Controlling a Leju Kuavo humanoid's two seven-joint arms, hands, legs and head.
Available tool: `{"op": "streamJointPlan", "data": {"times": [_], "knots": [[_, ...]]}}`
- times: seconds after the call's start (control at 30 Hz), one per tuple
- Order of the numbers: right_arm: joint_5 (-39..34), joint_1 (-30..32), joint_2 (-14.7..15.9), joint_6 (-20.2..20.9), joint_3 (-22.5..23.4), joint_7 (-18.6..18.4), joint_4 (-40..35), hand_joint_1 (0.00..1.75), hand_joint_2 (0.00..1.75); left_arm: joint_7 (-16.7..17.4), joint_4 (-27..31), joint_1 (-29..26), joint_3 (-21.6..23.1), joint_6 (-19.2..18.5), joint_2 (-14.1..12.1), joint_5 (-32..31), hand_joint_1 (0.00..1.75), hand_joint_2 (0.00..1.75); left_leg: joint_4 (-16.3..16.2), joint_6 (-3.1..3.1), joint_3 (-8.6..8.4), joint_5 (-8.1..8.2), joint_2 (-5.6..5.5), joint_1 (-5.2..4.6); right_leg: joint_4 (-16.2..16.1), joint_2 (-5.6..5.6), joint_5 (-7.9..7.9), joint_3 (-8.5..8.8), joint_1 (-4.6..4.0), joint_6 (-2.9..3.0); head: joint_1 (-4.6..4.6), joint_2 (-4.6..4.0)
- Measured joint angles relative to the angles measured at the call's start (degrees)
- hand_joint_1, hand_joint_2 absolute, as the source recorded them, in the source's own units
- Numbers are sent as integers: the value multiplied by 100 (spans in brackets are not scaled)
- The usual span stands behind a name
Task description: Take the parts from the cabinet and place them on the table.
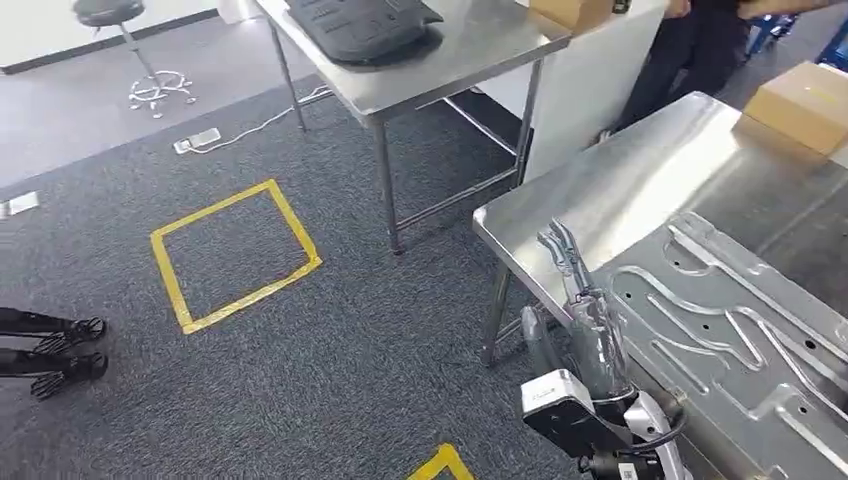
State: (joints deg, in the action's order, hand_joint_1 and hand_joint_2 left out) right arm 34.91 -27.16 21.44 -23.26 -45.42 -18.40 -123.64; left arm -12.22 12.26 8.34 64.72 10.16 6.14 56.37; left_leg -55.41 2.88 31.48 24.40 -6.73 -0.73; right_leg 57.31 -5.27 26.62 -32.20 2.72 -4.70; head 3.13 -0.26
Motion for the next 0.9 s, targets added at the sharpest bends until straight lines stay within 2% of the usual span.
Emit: {"op": "streamJointPlan", "data": {"times": [0.03,0.1,0.13,0.17,0.2,0.23,0.27,0.3,0.33,0.37,0.4,0.43,0.47,0.5,0.53,0.63,0.67,0.7,0.73,0.77,0.8,0.83,0.87,0.9], "knots": [[-15,-22,-2,29,-17,0,-2,0,0,22,0,11,20,37,5,-34,0,0,-57,-7,62,3,-63,30,5,34,4,-28,1,76,6,0],[-22,-59,-9,57,-52,20,0,0,0,29,0,11,57,92,5,-66,0,0,-14,-55,106,-32,-192,53,10,189,14,-30,-54,146,2,2],[-26,-93,-24,64,-59,29,0,0,0,37,0,15,74,114,0,-66,0,0,-31,-71,121,-23,-251,66,-2,286,4,-19,-39,192,6,0],[-28,-125,-37,66,-61,37,0,0,0,68,0,25,96,138,-2,-64,0,0,-100,-88,134,29,-82,54,-9,359,8,10,-39,225,0,0],[-31,-136,-37,70,-66,50,2,0,0,120,0,21,118,181,7,-63,0,0,-360,-130,254,159,288,28,-14,415,24,33,-41,254,33,0],[-33,-139,-46,70,-68,59,2,0,0,131,0,44,133,239,7,-77,0,0,-791,-171,457,348,468,44,-13,480,38,45,-55,276,26,0],[-42,-140,-44,87,-72,57,7,0,0,162,0,62,146,288,5,-98,0,0,-1300,-196,691,536,547,48,-13,554,48,58,-69,290,35,0],[-44,-152,-44,98,-90,57,9,0,0,250,0,102,151,359,5,-162,0,0,-1695,-201,879,647,567,47,-13,634,62,67,-80,303,30,2],[-44,-163,-46,105,-112,57,9,0,0,372,0,133,173,436,5,-247,0,0,-1862,-191,958,650,576,47,-13,700,78,79,-89,312,33,2],[-48,-167,-57,107,-125,57,9,0,0,502,0,149,219,494,5,-315,0,0,-1748,-162,904,548,584,44,-13,764,90,95,-106,311,33,0],[-57,-185,-63,109,-138,55,9,0,0,602,0,150,260,527,5,-352,0,0,-1362,-104,720,332,610,19,-13,825,104,115,-128,313,33,0],[-61,-206,-72,112,-144,48,9,0,0,708,0,134,295,547,5,-380,0,0,-830,-20,460,82,668,-14,-16,879,116,136,-145,316,33,2],[-63,-226,-72,114,-146,46,9,0,0,776,0,103,313,564,5,-398,0,0,-320,69,216,-112,786,-79,-23,927,124,153,-153,315,31,2],[-66,-228,-72,114,-146,39,9,0,0,805,-2,76,332,577,0,-398,0,0,-99,167,106,-9,1062,-151,-49,973,129,161,-158,305,33,2],[-74,-226,-72,114,-149,35,9,0,0,831,0,62,367,597,-2,-404,0,0,13,185,90,-4,1065,-186,-68,1017,126,147,-157,285,35,2],[-77,-260,-85,112,-160,7,13,0,0,846,0,73,431,612,-9,-413,0,0,100,210,85,-34,898,-202,-128,1202,135,224,-165,224,33,0],[-66,-261,-85,107,-149,-13,13,0,0,848,0,62,446,612,3,-415,0,0,224,171,-75,-119,842,-100,-67,1069,196,246,-154,199,26,2],[-37,-271,-76,105,-149,-33,13,0,0,855,0,74,453,614,5,-418,0,0,289,177,-116,-126,791,-105,127,790,306,167,-158,190,22,0],[-9,-289,-63,103,-142,-66,4,0,0,866,0,75,463,623,5,-413,0,0,284,221,-123,-141,760,-91,565,627,518,-55,-161,182,15,0],[-9,-284,-46,103,-133,-112,4,0,0,863,0,78,483,621,9,-415,0,0,284,221,-132,-140,720,-86,1018,560,687,-302,-154,160,15,0],[-15,-282,-35,103,-131,-188,7,0,0,863,0,79,494,623,11,-415,0,0,282,224,-137,-135,659,-86,1432,546,786,-555,-147,134,13,0],[-18,-286,-17,103,-122,-238,4,0,0,861,0,81,509,623,11,-415,0,0,278,225,-140,-128,605,-81,1619,546,758,-710,-136,108,13,0],[-28,-288,15,105,-94,-312,-9,0,0,859,0,83,531,628,16,-415,0,0,277,212,-160,-118,536,-65,1523,547,591,-727,-118,74,13,0],[-41,-304,46,112,-59,-402,-24,0,0,859,0,89,544,630,24,-415,0,0,267,183,-187,-95,469,-40,1156,546,304,-611,-90,35,13,0]]}}
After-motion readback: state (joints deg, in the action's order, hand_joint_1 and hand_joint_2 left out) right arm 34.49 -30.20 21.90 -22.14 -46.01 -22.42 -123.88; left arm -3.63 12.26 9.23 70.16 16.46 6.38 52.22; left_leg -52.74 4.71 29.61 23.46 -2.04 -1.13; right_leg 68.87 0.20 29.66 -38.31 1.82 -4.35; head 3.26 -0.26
